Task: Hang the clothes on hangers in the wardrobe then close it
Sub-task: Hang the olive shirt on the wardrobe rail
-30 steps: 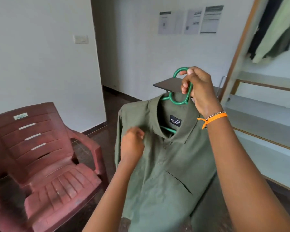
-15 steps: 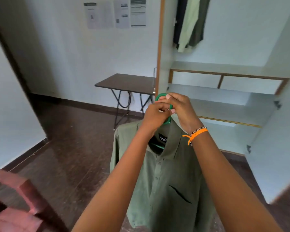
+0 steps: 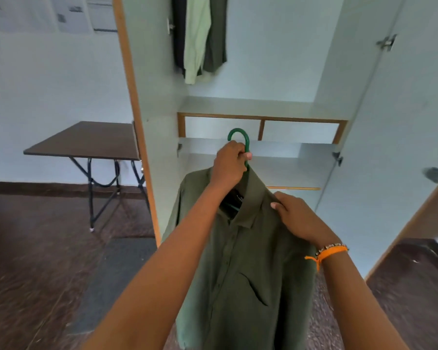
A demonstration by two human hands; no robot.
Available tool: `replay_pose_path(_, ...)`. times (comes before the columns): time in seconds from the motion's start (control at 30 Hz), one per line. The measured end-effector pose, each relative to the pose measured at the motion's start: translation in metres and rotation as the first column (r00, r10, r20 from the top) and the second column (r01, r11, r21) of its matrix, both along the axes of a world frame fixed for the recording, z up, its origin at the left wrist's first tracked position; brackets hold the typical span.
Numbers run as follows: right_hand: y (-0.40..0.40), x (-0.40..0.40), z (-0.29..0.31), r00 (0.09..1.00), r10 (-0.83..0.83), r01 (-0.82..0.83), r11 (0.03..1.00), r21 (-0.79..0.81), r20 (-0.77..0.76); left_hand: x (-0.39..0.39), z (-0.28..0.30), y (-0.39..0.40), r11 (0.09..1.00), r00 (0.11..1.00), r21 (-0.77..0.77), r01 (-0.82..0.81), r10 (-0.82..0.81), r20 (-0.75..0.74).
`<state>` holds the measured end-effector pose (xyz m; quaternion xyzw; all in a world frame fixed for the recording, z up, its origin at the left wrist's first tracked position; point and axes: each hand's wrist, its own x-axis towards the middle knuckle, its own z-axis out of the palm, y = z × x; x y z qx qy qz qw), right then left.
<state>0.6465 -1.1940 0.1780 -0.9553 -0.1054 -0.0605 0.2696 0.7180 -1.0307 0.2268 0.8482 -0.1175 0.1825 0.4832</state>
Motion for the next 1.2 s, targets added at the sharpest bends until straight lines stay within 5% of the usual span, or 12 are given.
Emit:
replay_pose_path(0.13,-0.032,0.048,0.015,0.999,-0.01,0.006,0.996,0.091,0.042,0.075,0.024,-0.025,0.992,0.999,-0.117,-0.047,0.044,-0.028)
replay_pose_path(0.23,-0.04,0.093,0.023,0.999,-0.024,0.013,0.951,0.308,0.033,0.129,0.038,-0.044,0.99,0.999,-0.134,-0.05,0.049,-0.011)
replay_pose_path(0.4,-0.073,0.198,0.06,0.995,-0.087,0.032,0.767,0.641,0.054,0.208,0.065,-0.086,0.994,0.998,-0.106,-0.019,0.025,0.055)
replay_pose_path(0.6,-0.104,0.33,0.177,0.983,-0.053,-0.13,0.462,0.877,0.174,0.308,0.083,-0.101,0.991,0.996,-0.12,-0.063,0.07,0.05)
replay_pose_path(0.77,-0.104,0.443,0.276,0.931,-0.052,-0.303,0.446,0.842,0.362,0.401,0.132,-0.094,0.989,0.988,-0.105,-0.107,0.117,0.102)
replay_pose_path(1.2,-0.03,0.733,0.463,0.719,-0.154,-0.422,0.677,0.602,0.677,0.642,0.317,-0.03,0.992,0.923,-0.126,-0.018,0.065,0.38)
